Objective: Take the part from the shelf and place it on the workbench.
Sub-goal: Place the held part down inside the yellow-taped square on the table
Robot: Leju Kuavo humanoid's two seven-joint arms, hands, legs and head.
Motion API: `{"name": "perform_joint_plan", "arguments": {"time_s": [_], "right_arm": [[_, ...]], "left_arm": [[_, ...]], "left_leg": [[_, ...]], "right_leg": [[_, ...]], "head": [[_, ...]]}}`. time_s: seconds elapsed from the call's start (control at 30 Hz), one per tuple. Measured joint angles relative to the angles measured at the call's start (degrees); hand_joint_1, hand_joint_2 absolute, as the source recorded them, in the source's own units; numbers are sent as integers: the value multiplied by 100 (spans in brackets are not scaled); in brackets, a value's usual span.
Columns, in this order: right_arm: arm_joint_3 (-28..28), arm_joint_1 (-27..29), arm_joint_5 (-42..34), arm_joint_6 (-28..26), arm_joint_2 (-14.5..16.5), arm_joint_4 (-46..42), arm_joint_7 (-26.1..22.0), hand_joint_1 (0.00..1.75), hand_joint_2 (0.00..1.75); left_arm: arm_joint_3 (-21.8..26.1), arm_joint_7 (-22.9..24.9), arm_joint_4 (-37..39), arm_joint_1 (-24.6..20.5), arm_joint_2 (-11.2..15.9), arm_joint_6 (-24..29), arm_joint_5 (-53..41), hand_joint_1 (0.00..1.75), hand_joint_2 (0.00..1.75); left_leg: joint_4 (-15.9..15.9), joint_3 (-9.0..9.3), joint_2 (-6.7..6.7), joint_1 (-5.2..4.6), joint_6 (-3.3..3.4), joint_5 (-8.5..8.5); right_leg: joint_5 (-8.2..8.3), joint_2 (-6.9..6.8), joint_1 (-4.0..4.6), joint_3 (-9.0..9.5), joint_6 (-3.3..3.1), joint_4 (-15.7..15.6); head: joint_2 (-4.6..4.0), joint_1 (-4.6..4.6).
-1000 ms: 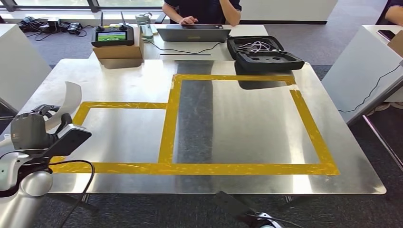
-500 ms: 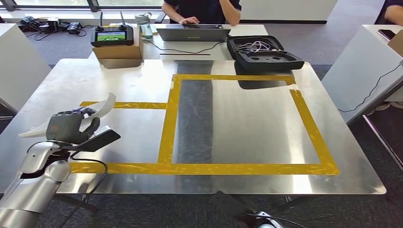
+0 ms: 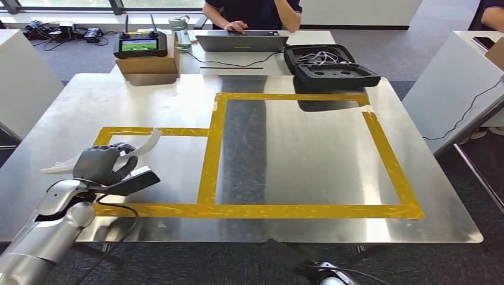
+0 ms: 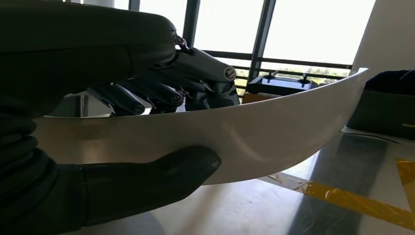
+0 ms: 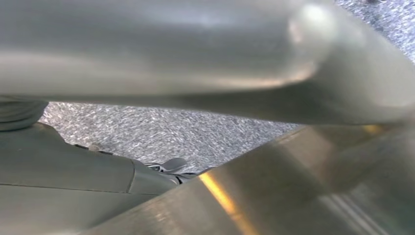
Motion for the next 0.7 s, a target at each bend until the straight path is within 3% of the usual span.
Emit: {"name": "perform_joint_plan", "arguments": {"time_s": [0.63,0.7], "right_arm": [[93,-78,91,108,0,92,-80,0,0],[96,-78,92,99,0,93,-80,0,0]], "left_arm": [[-250,-109,352,-70,-10,12,-101,175,175],[-262,-112,352,-78,-15,55,-101,87,175]], "left_leg": [[0,0,0,0,0,0],[0,0,0,0,0,0]], "right_leg": [[-1,0,0,-1,-1,1],[-1,0,0,-1,-1,1]], "head": [[-1,0],[-2,0]]}}
